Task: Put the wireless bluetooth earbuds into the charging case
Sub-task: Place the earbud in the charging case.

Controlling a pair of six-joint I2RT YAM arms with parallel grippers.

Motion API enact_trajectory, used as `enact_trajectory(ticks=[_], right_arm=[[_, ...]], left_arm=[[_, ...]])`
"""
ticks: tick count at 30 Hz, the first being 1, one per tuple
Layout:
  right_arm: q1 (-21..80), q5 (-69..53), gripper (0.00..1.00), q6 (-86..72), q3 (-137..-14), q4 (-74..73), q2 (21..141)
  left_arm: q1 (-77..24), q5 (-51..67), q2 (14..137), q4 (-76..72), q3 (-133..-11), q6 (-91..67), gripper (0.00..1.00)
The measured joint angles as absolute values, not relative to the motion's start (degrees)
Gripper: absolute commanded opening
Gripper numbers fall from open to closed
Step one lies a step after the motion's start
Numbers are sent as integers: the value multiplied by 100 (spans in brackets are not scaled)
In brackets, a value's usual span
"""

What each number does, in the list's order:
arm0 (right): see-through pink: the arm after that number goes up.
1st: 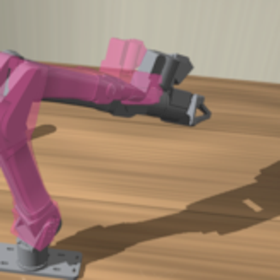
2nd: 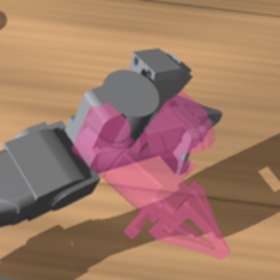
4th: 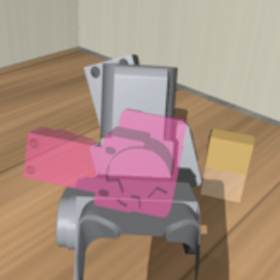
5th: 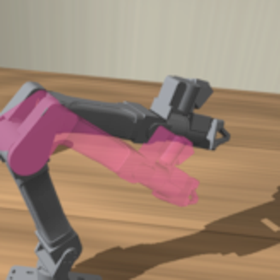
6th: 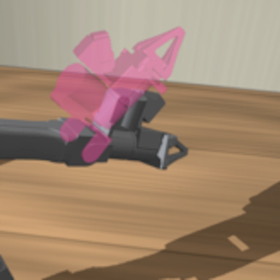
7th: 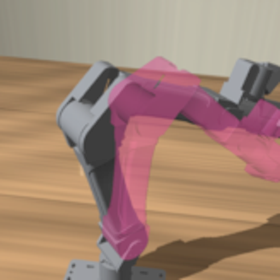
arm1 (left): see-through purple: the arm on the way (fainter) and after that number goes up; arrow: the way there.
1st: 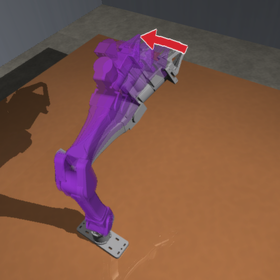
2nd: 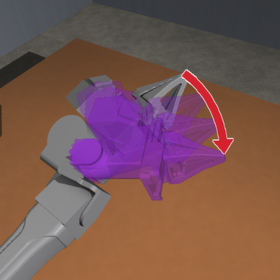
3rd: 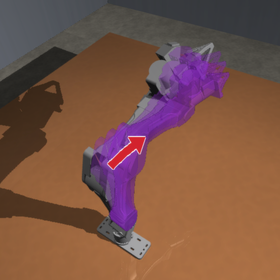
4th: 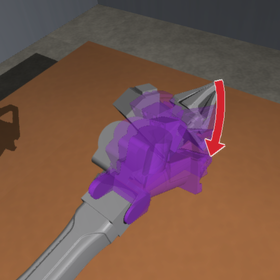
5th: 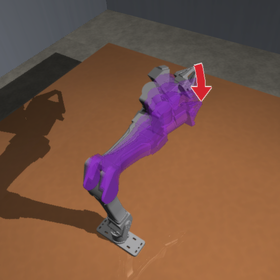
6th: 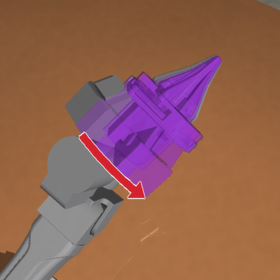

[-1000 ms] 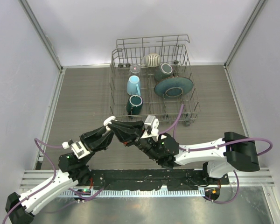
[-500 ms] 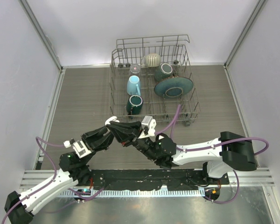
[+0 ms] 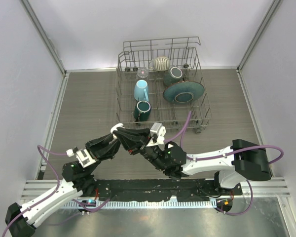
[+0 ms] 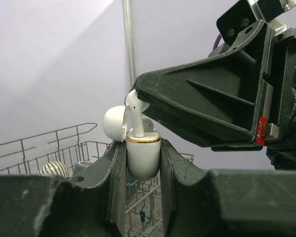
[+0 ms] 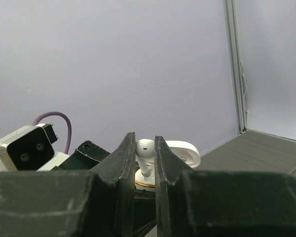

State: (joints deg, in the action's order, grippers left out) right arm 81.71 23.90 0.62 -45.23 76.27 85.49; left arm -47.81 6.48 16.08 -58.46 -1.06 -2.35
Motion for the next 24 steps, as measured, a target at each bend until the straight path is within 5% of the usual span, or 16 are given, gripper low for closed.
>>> enact_trajectory(ticks=[17,22,24], right_arm=[[8211,2722,1,-189,-4224,7804,8549],[8246,2897,18,-189,-4147,7852,8549],[8250,2956,32,-189,-4115,7870,8549]], left_arm=[[-4781,644,1612,-5660,-106,-128,0],[-4783,644,1649,-5605,-104,-115,0],[-4781,644,1667,-5575,-104,-108,0]])
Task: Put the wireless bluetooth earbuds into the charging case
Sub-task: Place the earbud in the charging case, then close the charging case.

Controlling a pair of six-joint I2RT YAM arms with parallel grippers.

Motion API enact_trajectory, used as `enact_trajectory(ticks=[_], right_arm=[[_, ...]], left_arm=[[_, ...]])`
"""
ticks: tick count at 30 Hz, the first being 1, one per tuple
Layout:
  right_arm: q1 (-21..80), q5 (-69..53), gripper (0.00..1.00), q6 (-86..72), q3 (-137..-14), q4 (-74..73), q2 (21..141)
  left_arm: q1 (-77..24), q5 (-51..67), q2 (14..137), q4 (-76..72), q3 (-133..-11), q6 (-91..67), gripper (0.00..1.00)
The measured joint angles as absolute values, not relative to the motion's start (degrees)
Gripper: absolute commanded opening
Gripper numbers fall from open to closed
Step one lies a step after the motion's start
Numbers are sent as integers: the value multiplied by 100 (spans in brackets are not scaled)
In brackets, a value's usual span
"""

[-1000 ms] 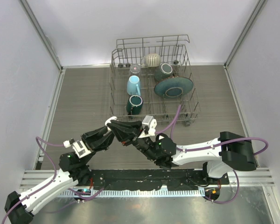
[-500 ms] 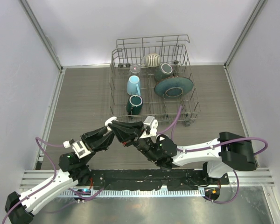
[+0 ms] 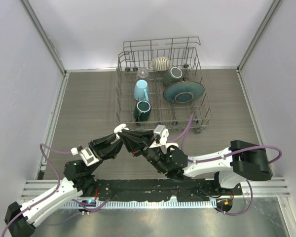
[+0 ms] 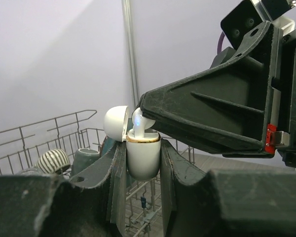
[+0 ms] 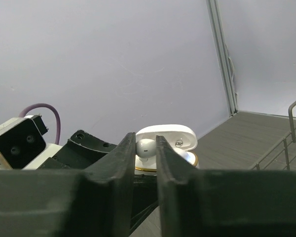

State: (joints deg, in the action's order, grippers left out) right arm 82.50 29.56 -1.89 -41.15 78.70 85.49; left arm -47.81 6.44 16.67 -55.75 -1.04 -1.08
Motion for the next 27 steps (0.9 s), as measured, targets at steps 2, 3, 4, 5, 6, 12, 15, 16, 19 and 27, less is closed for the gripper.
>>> enact_trajectory(ticks=[2,3,4,5,6,12,15,16,19,27], right_arm=[[8261,3000,41,-178,-4080,7885,8538],[8274,3028,51,-189,-4056,7867,8519],[8289,3037,54,-187,-4025,7856,8501],[8307,3046,59,-187,-4003,7850,8486],[8322,3072,65,-167,-3981,7832,8464],[8276,3258,72,-132,-3920,7686,8248],[8265,3247,75,-126,-3846,7572,8082],[8265,3221,75,-123,-3811,7529,7999],[8265,3109,76,-137,-3704,7483,7693],[8265,3787,87,-349,-3743,6923,6447]], left_arm=[[-4783,622,1686,-5537,-104,-99,0],[-4781,596,1691,-5542,-104,-97,0],[-4766,541,1691,-5557,-104,-97,0],[-4744,491,1691,-5555,-104,-89,0],[-4733,451,1693,-5555,-104,-84,0],[-4737,556,1688,-5760,-106,-91,0],[-4740,589,1682,-5784,-106,-93,0],[-4740,602,1671,-5771,-106,-93,0],[-4740,609,1573,-5581,-108,-93,0],[-4740,709,1269,-4327,-373,158,0]])
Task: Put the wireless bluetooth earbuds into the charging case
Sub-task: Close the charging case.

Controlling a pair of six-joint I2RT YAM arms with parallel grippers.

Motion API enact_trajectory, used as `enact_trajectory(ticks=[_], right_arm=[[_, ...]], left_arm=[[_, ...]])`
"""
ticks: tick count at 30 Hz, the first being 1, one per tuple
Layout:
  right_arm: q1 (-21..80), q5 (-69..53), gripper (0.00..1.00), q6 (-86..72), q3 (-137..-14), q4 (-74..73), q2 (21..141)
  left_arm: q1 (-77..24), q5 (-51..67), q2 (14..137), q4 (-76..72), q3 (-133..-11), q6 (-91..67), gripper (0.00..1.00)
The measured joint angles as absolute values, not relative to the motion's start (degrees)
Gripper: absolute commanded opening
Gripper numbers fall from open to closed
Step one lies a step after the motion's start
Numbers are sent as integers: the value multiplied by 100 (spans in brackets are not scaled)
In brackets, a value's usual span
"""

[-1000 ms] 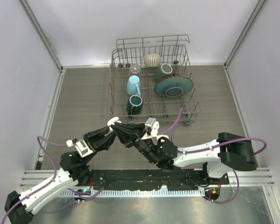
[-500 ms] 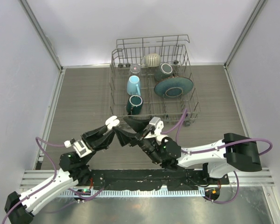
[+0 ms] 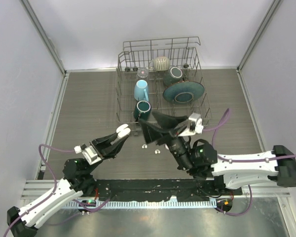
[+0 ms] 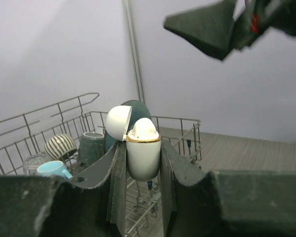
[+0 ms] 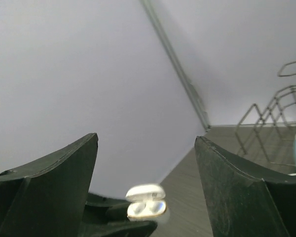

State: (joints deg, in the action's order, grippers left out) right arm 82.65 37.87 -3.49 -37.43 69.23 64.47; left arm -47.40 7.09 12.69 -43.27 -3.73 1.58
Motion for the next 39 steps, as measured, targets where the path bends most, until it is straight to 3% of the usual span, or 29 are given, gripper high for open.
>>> enact_trajectory(ticks=[4,7,16,26,32,39], right_arm=[[8038,4650,92,-661,-5221,4451,6320],[7647,4611,92,-1122,-6060,2786,6337],[6726,3168,92,-2187,-6169,123,6534],[6726,2189,92,-2768,-5804,-377,6768],[6667,1728,92,-3144,-4912,8,6215],[6700,2694,92,-3780,-3854,-5,5059]], left_arm=[[-4740,1000,1181,-3811,-491,231,0],[-4740,1286,1188,-3524,-569,244,0],[-4740,2027,1756,-3275,-862,193,0],[-4740,2263,2143,-3387,-910,126,0],[-4779,2211,2145,-3208,-908,45,0],[-4777,1518,2078,-2779,-915,-346,1]])
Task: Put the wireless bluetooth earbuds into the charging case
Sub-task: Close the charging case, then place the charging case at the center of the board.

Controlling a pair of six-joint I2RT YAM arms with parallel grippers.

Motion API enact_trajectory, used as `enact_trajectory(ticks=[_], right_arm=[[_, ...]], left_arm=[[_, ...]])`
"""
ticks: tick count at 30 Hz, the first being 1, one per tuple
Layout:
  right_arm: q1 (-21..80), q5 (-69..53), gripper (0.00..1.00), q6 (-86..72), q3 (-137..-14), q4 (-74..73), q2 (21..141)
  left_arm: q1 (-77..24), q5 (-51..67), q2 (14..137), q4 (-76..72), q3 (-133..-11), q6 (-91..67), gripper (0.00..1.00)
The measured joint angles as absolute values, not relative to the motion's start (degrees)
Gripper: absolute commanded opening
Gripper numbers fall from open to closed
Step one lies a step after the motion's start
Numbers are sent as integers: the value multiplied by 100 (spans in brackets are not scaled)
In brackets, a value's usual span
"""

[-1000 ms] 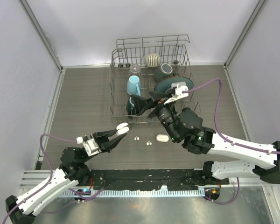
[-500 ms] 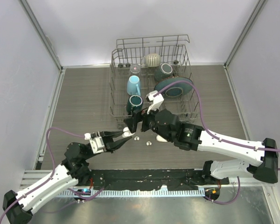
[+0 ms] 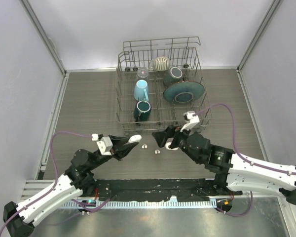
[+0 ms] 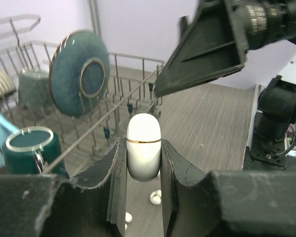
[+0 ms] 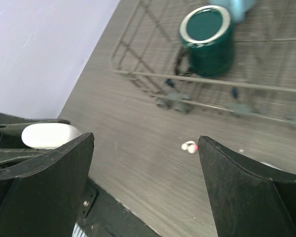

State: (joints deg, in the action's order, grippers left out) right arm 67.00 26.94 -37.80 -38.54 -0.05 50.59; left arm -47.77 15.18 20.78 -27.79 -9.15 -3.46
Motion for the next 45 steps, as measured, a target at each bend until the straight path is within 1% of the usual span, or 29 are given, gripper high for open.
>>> enact_trajectory(ticks=[5,9,13,16,18,20,22,23,25,30,33,36,37,39,40,41,45], right_arm=[[6698,3680,92,-4174,-3374,-336,4206],[6700,4117,92,-4320,-3262,-456,3765],[6700,4348,92,-4397,-3181,-539,3623],[6700,4401,92,-4414,-3179,-569,3656],[6700,4403,92,-4416,-3179,-569,3750],[6700,4399,92,-4418,-3179,-572,3854],[6700,4394,92,-4418,-3179,-576,3942],[6700,4390,92,-4421,-3179,-576,3983],[6700,4386,92,-4427,-3179,-578,4032],[6700,4379,92,-4466,-3179,-582,4097],[6700,4368,92,-4484,-3179,-582,4141],[6700,4357,92,-4501,-3179,-591,4167],[6700,4357,92,-4504,-3179,-589,4167],[6700,4357,92,-4517,-3179,-589,4167],[6700,4357,92,-4521,-3179,-589,4169],[6700,4359,92,-4523,-3179,-589,4176],[6700,4357,92,-4521,-3179,-589,4241]], left_arm=[[-4772,1037,2010,-2003,-928,-1334,0],[-4772,694,1763,-1435,-781,-2294,0],[-4772,102,1332,-755,-408,-3435,0],[-4772,-486,1135,-34,-268,-4217,5],[-4772,-794,1041,362,-239,-4674,4],[-4770,-1004,1028,558,-239,-5070,5],[-4772,-1087,1055,639,-239,-5315,6],[-4770,-1114,1111,648,-239,-5422,8],[-4770,-1153,1295,655,-239,-5583,8],[-4770,-1144,2169,558,-239,-5889,9],[-4770,-1125,2637,427,-239,-5972,15],[-4770,-1092,3020,185,-239,-6029,16],[-4770,-1090,3114,119,-239,-6073,18],[-4770,-1090,3218,10,-239,-6143,23],[-4770,-1090,3275,-58,-239,-6202,31],[-4770,-1090,3306,-97,-239,-6246,36],[-4770,-1103,3365,-172,-239,-6318,41]])
